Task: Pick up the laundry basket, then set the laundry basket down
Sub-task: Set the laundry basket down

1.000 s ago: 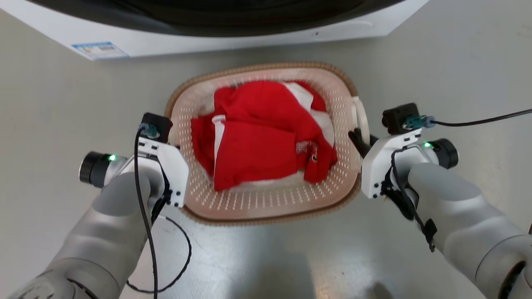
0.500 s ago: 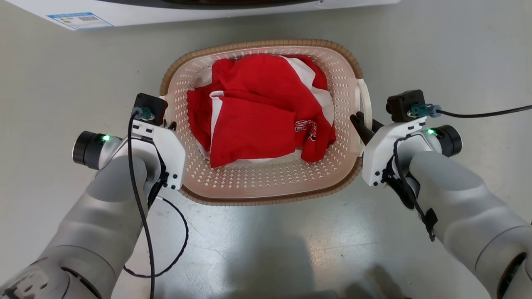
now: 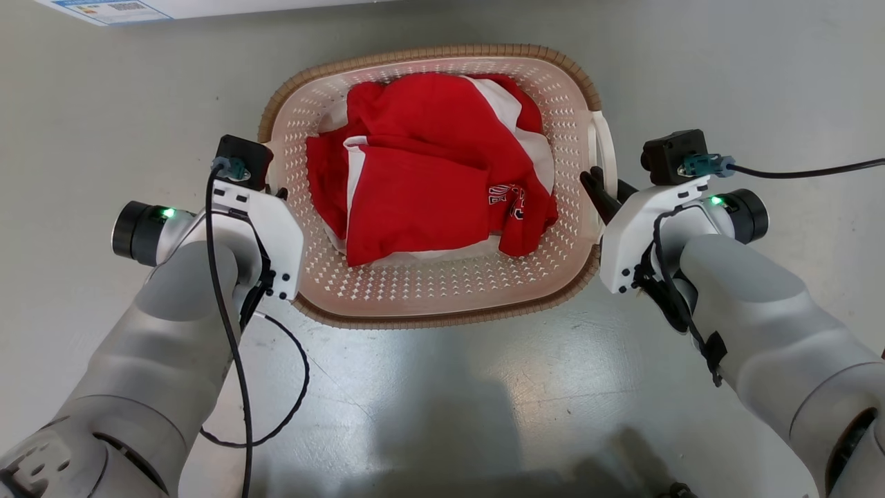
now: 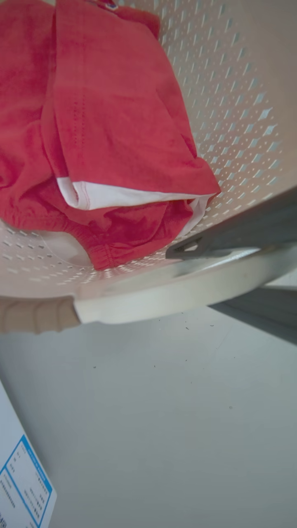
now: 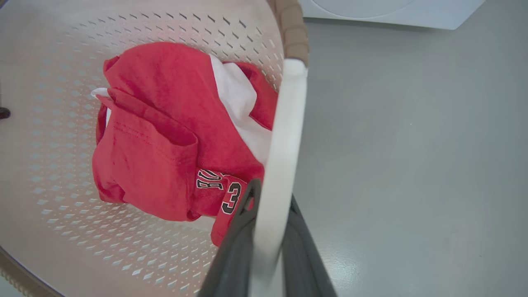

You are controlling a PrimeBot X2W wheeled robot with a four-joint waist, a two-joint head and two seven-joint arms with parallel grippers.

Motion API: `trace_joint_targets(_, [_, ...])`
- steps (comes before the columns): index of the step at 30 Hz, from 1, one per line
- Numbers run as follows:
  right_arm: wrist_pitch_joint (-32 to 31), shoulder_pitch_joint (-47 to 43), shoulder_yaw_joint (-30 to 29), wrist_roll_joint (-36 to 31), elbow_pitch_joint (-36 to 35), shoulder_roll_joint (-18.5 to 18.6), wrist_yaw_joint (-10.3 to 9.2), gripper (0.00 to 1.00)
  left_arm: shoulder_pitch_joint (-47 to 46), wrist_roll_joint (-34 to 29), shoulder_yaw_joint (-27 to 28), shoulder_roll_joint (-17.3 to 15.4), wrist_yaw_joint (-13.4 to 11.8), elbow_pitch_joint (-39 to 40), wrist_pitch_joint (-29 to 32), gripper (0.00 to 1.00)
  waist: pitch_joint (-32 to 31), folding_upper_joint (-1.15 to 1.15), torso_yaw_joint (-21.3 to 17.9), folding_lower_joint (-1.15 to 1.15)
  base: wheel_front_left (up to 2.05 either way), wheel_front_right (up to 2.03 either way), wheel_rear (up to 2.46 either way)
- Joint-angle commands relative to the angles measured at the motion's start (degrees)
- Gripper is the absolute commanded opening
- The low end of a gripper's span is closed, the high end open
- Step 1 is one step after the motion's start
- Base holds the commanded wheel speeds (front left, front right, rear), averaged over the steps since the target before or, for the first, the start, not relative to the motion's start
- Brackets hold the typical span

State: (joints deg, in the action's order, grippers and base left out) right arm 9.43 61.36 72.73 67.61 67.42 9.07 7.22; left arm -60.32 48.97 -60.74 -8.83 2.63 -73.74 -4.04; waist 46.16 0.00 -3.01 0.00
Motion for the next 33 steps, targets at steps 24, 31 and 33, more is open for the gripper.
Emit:
trace_joint_targets(24, [0.01, -1.26, 0.5, 0.49, 0.33, -0.61, 0.26, 0.0, -1.2, 0.02, -0.94, -2.72, 0.52, -0.21, 2.85, 0.0, 1.17, 0.0, -0.54, 0.0, 0.0, 0.0, 0.0])
trace_joint_targets(31, [0.19, -1.14, 0.53, 0.6, 0.4, -0.53, 0.26, 0.0, -1.24, 0.41, -1.08, -2.74, 0.52, -0.21, 4.05, 0.0, 1.32, 0.0, -0.54, 0.0, 0.0, 0.0, 0.0])
trace_joint_targets(33, [0.28, -1.06, 0.53, 0.54, 0.43, -0.47, 0.26, 0.0, -1.32, 0.51, -1.08, -2.64, 0.46, -0.21, 3.96, 0.0, 1.37, 0.0, -0.47, 0.0, 0.0, 0.0, 0.0])
